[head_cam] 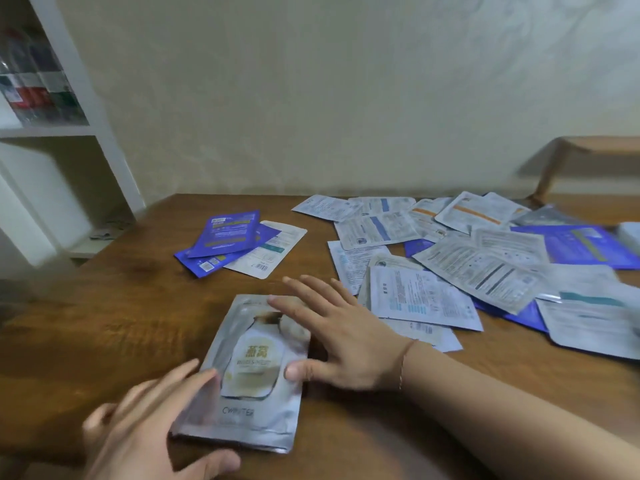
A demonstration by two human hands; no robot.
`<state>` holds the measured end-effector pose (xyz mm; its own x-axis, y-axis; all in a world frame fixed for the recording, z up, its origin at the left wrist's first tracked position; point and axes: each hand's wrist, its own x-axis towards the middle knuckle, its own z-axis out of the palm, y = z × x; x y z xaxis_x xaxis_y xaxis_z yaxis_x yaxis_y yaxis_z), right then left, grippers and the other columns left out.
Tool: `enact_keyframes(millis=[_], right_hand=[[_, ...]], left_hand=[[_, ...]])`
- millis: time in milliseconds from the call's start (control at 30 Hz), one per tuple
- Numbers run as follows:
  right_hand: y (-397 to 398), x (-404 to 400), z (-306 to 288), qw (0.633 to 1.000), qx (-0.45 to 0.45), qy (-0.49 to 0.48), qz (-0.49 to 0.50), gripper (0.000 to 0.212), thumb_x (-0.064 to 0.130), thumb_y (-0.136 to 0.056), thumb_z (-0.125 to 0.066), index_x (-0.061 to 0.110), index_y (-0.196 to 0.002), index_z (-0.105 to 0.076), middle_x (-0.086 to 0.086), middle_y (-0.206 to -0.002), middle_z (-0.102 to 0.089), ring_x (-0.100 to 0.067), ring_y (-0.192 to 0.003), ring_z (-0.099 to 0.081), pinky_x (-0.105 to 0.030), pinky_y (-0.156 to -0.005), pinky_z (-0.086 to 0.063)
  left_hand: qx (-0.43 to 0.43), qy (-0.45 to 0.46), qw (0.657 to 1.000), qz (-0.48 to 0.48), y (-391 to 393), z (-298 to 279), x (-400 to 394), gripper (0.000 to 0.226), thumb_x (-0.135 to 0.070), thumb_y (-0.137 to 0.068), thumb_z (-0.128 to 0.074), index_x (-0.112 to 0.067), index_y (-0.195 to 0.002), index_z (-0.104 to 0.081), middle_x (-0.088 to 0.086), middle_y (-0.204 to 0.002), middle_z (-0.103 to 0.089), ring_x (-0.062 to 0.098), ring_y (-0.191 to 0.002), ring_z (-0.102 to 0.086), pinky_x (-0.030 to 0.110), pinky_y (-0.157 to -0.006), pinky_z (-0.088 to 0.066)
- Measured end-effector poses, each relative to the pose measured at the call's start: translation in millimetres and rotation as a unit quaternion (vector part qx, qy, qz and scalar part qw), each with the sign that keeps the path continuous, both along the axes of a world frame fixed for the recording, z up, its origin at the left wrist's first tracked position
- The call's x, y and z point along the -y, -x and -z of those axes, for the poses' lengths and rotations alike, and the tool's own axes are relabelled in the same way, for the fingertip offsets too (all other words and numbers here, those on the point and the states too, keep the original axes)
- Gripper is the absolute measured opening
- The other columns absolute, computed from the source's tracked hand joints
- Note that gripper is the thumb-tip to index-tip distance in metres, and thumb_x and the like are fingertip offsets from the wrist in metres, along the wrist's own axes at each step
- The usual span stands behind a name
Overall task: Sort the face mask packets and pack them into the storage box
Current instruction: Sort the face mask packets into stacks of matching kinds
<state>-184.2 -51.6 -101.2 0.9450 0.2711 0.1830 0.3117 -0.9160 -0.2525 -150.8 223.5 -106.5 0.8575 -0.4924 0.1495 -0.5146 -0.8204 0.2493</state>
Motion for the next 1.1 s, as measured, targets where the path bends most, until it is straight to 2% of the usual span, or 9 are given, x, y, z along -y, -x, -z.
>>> enact_keyframes(millis=[133,267,367,467,567,733,867,1000,1100], right_hand=[[50,56,-15,0.987,0.017,-0.043,0.152,0.066,0.07,-0.089,-0.037,0.04,-0.147,-0.031,0.012,-0.16,-0.019,-0.011,-0.148,-0.006,-0.033,-0.119,-0.008],[111,133,-7,0.933,-0.014,0.062,0.355,0.076,0.077,-0.077,-0.022,0.04,-0.141,-0.039,0.008,-0.159,-0.022,-0.021,-0.148,-0.01,-0.045,-0.12,-0.017],[142,179,0,0.864,-0.097,0.082,0.488,0.081,0.084,-0.076,-0.03,0.04,-0.144,-0.025,0.001,-0.161,-0.01,-0.031,-0.148,-0.004,-0.056,-0.114,-0.019],[155,196,10,0.86,-0.16,0.035,0.484,0.097,0.094,-0.065,-0.011,0.043,-0.148,-0.01,0.002,-0.162,-0.001,-0.033,-0.148,0.005,-0.062,-0.113,-0.009],[156,197,14,0.876,-0.159,0.029,0.454,0.113,0.093,-0.047,0.008,0.047,-0.149,0.0,0.002,-0.163,0.004,-0.032,-0.148,0.012,-0.063,-0.114,0.0],[135,196,6,0.894,-0.141,0.047,0.423,0.108,0.091,-0.05,0.003,0.047,-0.148,-0.008,0.001,-0.163,0.009,-0.034,-0.147,0.019,-0.063,-0.112,0.002],[104,209,0,0.902,-0.11,0.02,0.416,0.076,0.082,-0.08,-0.032,0.037,-0.141,-0.031,0.002,-0.16,-0.011,-0.028,-0.149,-0.001,-0.053,-0.115,-0.015],[71,220,-3,0.904,-0.074,-0.023,0.42,0.079,0.07,-0.086,-0.044,0.026,-0.149,-0.024,0.005,-0.158,-0.024,-0.021,-0.149,-0.012,-0.051,-0.118,-0.014],[61,222,1,0.904,-0.074,-0.005,0.421,0.054,0.071,-0.084,-0.045,0.027,-0.114,-0.052,0.005,-0.127,-0.056,-0.018,-0.128,-0.045,-0.051,-0.11,-0.027]], left_hand=[[-0.026,0.074,0.995,0.067,1,3,16,0.091,-0.079,-0.047,-0.079,-0.028,-0.122,-0.068,-0.008,-0.144,-0.052,0.014,-0.1,-0.066,0.035,-0.1,-0.051],[0.099,0.128,0.963,0.214,55,-25,124,0.07,-0.08,-0.076,-0.045,-0.034,-0.127,-0.06,-0.005,-0.145,-0.047,0.019,-0.126,-0.045,0.033,-0.109,-0.031],[-0.041,-0.012,0.963,0.268,72,-30,219,0.087,-0.09,-0.073,-0.014,-0.05,-0.151,-0.016,-0.018,-0.162,0.007,0.016,-0.151,0.004,0.048,-0.119,-0.013],[-0.095,-0.156,0.949,0.258,50,-7,295,0.083,-0.082,-0.084,-0.031,-0.052,-0.15,0.011,-0.014,-0.158,0.032,0.023,-0.147,0.027,0.064,-0.115,0.01],[-0.076,-0.164,0.955,0.235,15,4,325,0.087,-0.09,-0.076,-0.028,-0.059,-0.145,0.014,-0.014,-0.16,0.028,0.023,-0.148,0.024,0.067,-0.112,0.012],[-0.057,-0.186,0.959,0.207,-27,2,339,0.087,-0.094,-0.068,-0.016,-0.062,-0.146,0.007,-0.018,-0.162,0.019,0.019,-0.149,0.022,0.067,-0.112,0.013],[-0.052,-0.203,0.96,0.184,-56,-3,342,0.089,-0.093,-0.071,-0.022,-0.058,-0.148,0.004,-0.016,-0.163,0.017,0.019,-0.149,0.021,0.068,-0.112,0.01],[-0.057,-0.202,0.967,0.142,-85,-4,340,0.104,-0.099,-0.057,-0.017,-0.055,-0.149,0.003,-0.012,-0.164,0.016,0.021,-0.15,0.018,0.067,-0.113,0.009],[-0.063,-0.217,0.969,0.102,-98,-7,332,0.116,-0.101,-0.046,-0.011,-0.053,-0.151,0.002,-0.009,-0.164,0.018,0.025,-0.15,0.019,0.067,-0.113,0.011]])
